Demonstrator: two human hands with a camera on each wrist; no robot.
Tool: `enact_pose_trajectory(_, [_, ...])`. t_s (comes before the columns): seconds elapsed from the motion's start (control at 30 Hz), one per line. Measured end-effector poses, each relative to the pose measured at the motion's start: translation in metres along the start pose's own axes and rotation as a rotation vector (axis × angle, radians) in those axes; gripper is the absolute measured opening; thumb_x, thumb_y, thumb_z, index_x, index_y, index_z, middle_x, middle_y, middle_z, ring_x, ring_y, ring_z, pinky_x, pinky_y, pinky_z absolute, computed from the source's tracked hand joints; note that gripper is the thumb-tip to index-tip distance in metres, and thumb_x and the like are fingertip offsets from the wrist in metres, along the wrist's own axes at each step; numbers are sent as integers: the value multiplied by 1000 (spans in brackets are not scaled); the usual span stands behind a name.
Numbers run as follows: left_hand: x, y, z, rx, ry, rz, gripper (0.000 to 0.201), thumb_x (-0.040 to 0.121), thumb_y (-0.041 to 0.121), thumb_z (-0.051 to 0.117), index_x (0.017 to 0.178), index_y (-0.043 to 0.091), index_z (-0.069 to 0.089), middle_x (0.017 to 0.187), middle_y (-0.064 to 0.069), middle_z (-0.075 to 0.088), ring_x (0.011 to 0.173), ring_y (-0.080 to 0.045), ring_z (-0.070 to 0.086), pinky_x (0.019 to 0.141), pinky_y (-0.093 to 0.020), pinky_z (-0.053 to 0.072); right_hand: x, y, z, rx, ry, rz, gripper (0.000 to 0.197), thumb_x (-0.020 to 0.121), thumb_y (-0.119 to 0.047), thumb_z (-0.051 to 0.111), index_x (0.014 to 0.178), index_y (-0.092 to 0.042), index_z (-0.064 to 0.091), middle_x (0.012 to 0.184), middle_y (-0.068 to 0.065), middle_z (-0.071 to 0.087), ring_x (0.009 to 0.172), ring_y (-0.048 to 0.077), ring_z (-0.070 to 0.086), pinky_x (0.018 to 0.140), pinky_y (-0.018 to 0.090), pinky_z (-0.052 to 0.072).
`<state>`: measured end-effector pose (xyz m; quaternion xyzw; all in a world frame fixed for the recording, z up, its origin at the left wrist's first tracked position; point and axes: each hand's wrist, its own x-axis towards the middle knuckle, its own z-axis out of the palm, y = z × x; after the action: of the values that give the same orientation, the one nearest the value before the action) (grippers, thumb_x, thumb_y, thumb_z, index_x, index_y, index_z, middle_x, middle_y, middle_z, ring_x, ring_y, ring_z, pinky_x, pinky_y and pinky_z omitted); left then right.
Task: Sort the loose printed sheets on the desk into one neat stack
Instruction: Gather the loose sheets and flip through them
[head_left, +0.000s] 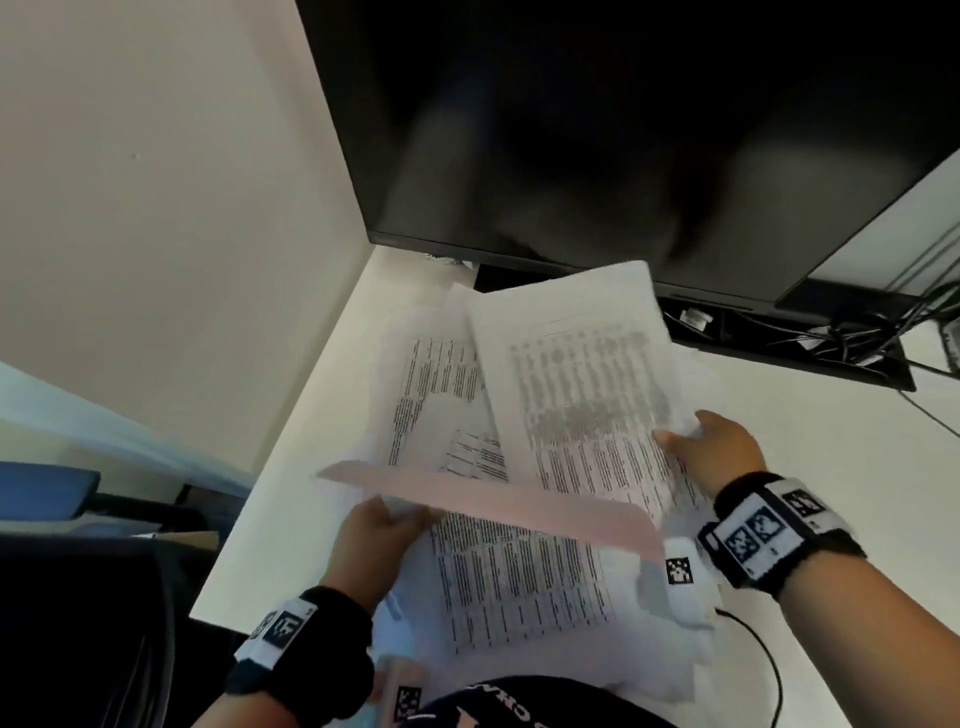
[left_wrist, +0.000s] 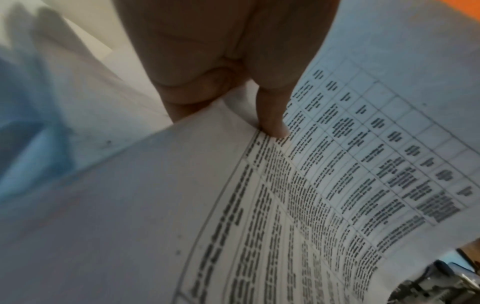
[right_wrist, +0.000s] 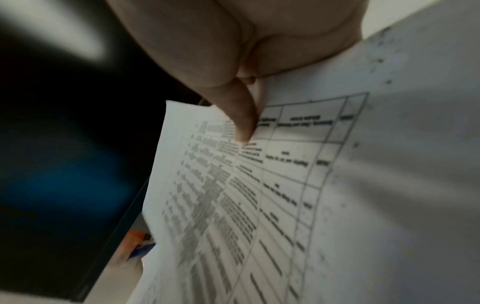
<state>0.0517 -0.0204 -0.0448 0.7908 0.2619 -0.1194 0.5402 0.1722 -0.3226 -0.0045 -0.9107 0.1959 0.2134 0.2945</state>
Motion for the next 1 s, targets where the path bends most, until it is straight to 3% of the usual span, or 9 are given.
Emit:
enact_pose_trajectory(0.1, [14, 9, 1, -61, 12, 23, 43, 71, 49, 76, 84, 9, 73, 81, -1, 75, 79, -15, 70, 77, -32, 53, -14, 26, -3, 33, -10, 145, 48, 96, -29, 49, 129, 7, 47, 135, 23, 49, 125, 36, 47, 102, 36, 35])
enact_pose_trajectory(0.23, [31, 41, 9, -68, 25, 81, 19, 89, 24, 64, 105, 13, 65, 92, 4, 69, 91, -17, 65, 75, -26, 46, -25, 52, 16, 114, -78, 214, 32, 96, -26, 48, 104, 1, 63, 107, 18, 64, 94, 30, 58, 86, 33, 44])
enact_pose_trajectory(0.37, [80, 56, 13, 245, -46, 187, 39, 82, 45, 61, 112, 20, 61, 114, -2, 63, 104, -22, 61, 94, -41, 50, -26, 56, 34, 246, -115, 197, 28, 90, -30, 57, 106, -7, 63, 109, 9, 67, 102, 31, 61, 95, 40, 47])
enact_pose_trajectory(0.5, [104, 71, 23, 759, -263, 342, 55, 90, 43, 57, 135, 13, 48, 137, 1, 46, 127, -22, 43, 109, -40, 36, -27, 48, 33, 98, -94, 173, 20, 95, -22, 50, 100, -3, 57, 99, 13, 61, 90, 25, 54, 78, 27, 40])
enact_pose_trajectory(0.6, [111, 82, 30, 1082, -320, 450, 63, 86, 53, 57, 136, 16, 47, 138, -1, 44, 124, -21, 42, 107, -38, 34, -24, 57, 33, 97, -35, 193, 13, 94, -19, 51, 90, -7, 50, 90, 9, 58, 82, 22, 51, 72, 25, 37])
enact_pose_trajectory(0.73, [114, 85, 40, 1288, -376, 509, 68, 78, 64, 59, 128, 18, 53, 127, 1, 48, 118, -19, 43, 104, -40, 30, -27, 69, 30, 226, 37, 240, 15, 93, -12, 51, 78, -14, 54, 73, 1, 58, 65, 14, 51, 53, 22, 34])
enact_pose_trajectory(0.83, [105, 83, 50, 1225, -450, 522, 60, 80, 57, 63, 124, 18, 50, 102, 3, 57, 98, -16, 51, 102, -41, 37, -27, 76, 30, 286, 83, 263, 14, 93, -12, 51, 81, -11, 57, 75, 4, 60, 64, 13, 51, 52, 21, 33])
enact_pose_trajectory(0.93, [100, 82, 50, 1050, -531, 394, 64, 83, 45, 66, 135, 17, 43, 110, -3, 65, 97, -18, 60, 97, -38, 45, -25, 78, 28, 321, 119, 264, 14, 93, -12, 51, 80, -11, 57, 76, 4, 61, 66, 16, 53, 55, 23, 34])
enact_pose_trajectory(1.0, [102, 84, 39, 996, -531, 327, 44, 86, 43, 63, 120, 16, 56, 112, -3, 65, 99, -19, 61, 94, -37, 47, -23, 80, 28, 337, 131, 272, 12, 92, -11, 50, 84, -9, 60, 80, 6, 62, 71, 21, 55, 63, 25, 37])
